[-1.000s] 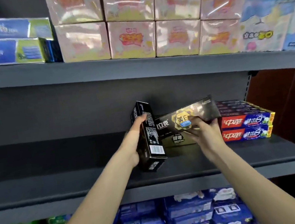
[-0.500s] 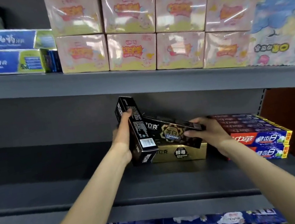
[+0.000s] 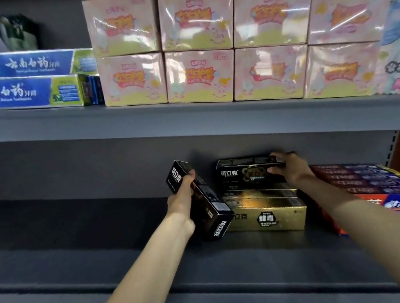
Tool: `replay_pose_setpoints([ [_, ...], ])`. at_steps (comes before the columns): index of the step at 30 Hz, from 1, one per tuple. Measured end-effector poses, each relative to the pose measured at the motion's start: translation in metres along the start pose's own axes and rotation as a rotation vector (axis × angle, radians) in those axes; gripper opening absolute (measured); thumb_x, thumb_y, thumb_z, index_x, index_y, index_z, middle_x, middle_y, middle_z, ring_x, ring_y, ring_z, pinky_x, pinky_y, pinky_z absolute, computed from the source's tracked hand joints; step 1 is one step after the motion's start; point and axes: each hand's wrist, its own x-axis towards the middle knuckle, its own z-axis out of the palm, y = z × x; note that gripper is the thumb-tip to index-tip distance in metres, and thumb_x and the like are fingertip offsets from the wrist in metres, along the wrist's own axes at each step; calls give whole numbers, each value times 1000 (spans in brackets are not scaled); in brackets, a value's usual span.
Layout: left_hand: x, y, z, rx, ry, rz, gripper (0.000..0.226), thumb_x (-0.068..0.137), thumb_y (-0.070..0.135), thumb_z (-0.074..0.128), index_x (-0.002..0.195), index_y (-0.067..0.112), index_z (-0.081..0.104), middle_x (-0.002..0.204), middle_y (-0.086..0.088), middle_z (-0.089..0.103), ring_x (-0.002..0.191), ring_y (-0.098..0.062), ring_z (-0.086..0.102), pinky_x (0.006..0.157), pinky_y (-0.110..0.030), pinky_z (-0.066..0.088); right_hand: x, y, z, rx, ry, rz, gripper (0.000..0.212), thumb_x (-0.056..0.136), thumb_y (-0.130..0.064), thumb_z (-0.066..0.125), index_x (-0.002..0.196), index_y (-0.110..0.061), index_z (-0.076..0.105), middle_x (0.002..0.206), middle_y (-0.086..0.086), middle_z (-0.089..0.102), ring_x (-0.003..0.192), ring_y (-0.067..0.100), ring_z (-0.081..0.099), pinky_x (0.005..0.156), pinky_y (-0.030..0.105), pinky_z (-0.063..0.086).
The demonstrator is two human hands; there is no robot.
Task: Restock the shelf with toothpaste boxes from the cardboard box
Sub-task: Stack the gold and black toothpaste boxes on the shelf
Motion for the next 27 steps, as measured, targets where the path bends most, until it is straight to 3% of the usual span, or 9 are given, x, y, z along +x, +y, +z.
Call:
replay_pose_setpoints([
  [3,5,0,-1,-15,9,-1,63,74,47,73,120,9,54,101,-12,68,85,-26,67,63,-33,52,10,11,10,-115,47,22,45,92,-16,57,136,-10,48,137,22,47,131,34,38,112,38,31],
  [7,13,-2,4,-68,65,57,70,76,53,69,127,9,50,112,-11,65,100,-30,64,93,-46,50,9,6,25,-191,35,90,44,96,-15,49,140,-15,42,150,15,25,137,37,26,112,49,27],
  [10,18,-2,14,-104,131,83,73,83,54,60,134,7,36,125,-11,56,115,-33,55,99,-52,45,-10,-23,25,-259,-16,-75,44,97,-30,47,140,-18,41,153,6,21,142,28,14,113,48,21],
  [12,21,-2,22,-84,152,95,67,91,50,51,137,5,32,135,-9,50,122,-34,50,100,-53,42,-30,-48,18,12,-144,-198,42,98,-38,42,135,-18,47,141,0,41,131,17,36,103,29,31],
  [14,25,-3,27,-55,140,126,56,96,44,46,132,2,38,132,-11,53,117,-33,55,96,-52,47,-46,-66,8,382,-374,-150,45,93,-48,41,129,-23,52,131,-4,52,118,13,50,95,27,42],
  [16,23,-4,32,-97,111,117,40,98,37,44,123,6,36,119,-13,55,111,-32,56,91,-53,49,-52,-71,2,432,-517,-143,58,82,-56,50,131,-25,50,128,-4,54,112,15,56,92,32,52],
  [21,21,-4,31,-133,-78,119,29,100,22,42,126,10,34,127,-17,55,111,-33,58,74,-44,55,-49,-61,-5,409,-494,-197,59,85,-15,66,139,-19,42,141,3,42,119,21,53,78,26,58],
  [25,28,6,10,16,-112,285,76,92,15,58,148,25,8,143,-10,43,121,-22,51,105,-40,42,-44,-37,-18,467,-458,-182,53,84,-6,64,127,-34,51,131,-2,42,103,12,55,75,29,59],
  [27,32,11,3,150,-180,325,81,87,13,65,148,27,13,137,-9,48,122,-21,52,105,-37,42,-45,-27,-25,501,-441,-176,51,84,-6,65,121,-39,53,126,-5,48,102,8,57,70,18,56],
])
